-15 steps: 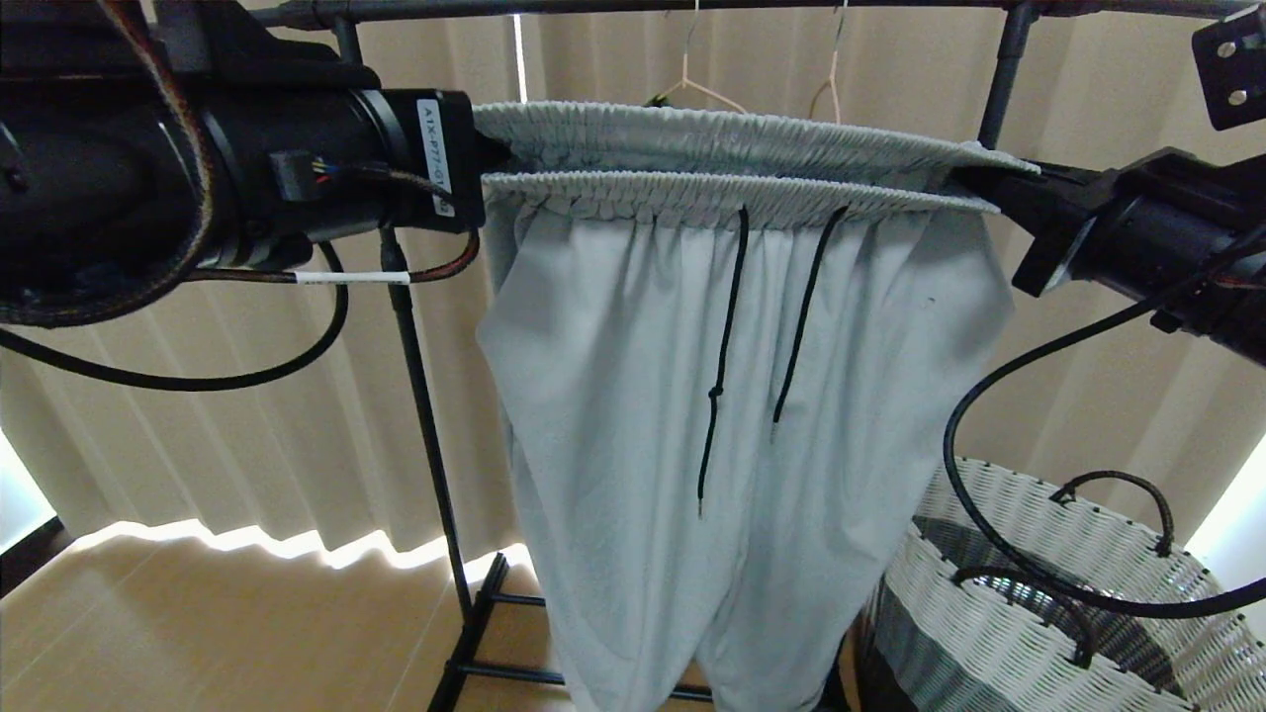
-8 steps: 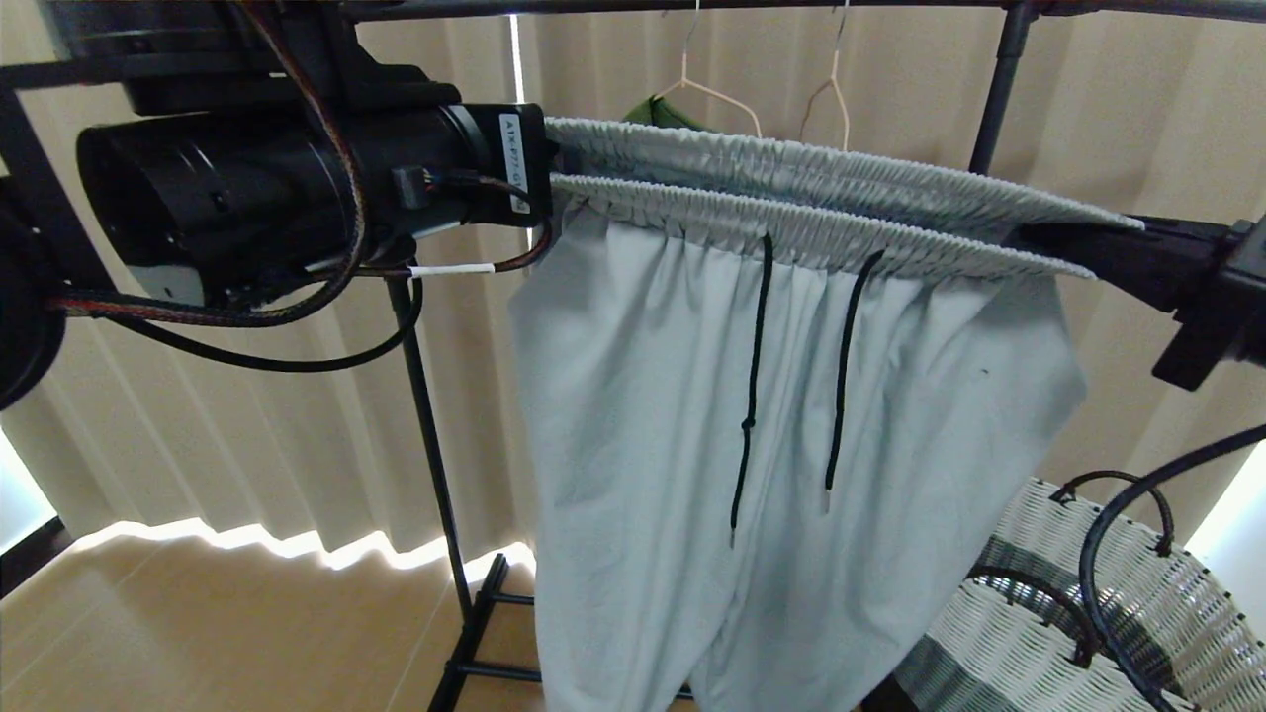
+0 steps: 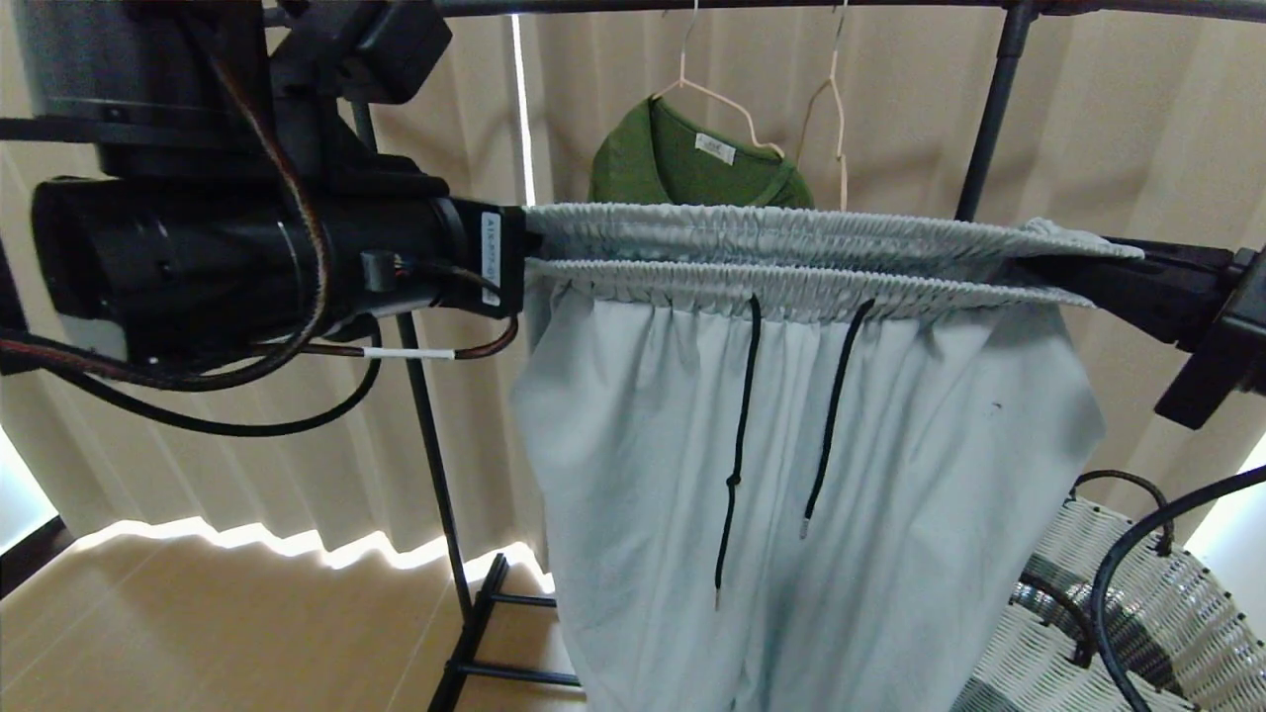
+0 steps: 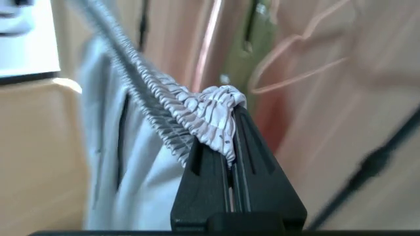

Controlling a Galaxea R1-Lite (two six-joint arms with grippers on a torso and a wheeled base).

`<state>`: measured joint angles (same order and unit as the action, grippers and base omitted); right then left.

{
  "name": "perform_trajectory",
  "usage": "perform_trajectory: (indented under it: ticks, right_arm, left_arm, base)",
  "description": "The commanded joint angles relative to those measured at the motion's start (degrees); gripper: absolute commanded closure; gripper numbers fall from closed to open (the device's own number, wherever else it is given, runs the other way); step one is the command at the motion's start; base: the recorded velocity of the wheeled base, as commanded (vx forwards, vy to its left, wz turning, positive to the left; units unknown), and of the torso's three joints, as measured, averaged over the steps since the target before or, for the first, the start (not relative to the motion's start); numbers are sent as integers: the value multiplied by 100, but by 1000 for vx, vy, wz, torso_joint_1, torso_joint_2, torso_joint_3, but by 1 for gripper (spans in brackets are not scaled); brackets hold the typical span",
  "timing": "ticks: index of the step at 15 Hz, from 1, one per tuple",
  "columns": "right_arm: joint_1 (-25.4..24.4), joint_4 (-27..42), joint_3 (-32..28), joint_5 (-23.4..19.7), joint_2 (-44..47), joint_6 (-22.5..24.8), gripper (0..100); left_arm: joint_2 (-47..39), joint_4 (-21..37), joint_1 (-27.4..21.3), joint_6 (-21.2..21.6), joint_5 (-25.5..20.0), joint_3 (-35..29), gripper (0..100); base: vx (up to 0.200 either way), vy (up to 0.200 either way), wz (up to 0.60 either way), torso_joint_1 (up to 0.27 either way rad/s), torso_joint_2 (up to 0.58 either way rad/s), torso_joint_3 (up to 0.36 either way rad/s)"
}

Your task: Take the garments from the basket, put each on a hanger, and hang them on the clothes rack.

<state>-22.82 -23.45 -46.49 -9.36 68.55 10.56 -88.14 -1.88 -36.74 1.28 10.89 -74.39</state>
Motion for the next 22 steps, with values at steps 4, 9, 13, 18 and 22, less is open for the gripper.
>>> perform_trajectory:
  ticks: [4, 9, 13, 18, 22]
  right_arm:
    - [138, -1153, -193, 31, 1091, 17, 100]
    - [111, -1970, -378, 13, 1767, -1, 100]
    - [173, -1812, -334, 92, 1609, 17, 100]
    - [665, -546, -791, 180, 950, 25, 100]
    - [647, 649, -694, 119, 317, 8, 100]
  left_arm:
    - [1282, 1682, 0, 4, -957, 170, 100]
    - [1897, 1831, -149, 21, -1335, 601, 100]
    - [1668, 1418, -140, 21, -1308, 610, 100]
    - [491, 908, -26, 206, -359, -375, 100]
    - [69, 372, 9, 162, 63, -524, 100]
  base:
    - [0, 0, 0, 0, 0, 0]
    - [0, 0, 0, 0, 0, 0]
    - [0, 0, 0, 0, 0, 0]
    - [0, 0, 0, 0, 0, 0]
    - [0, 0, 0, 0, 0, 0]
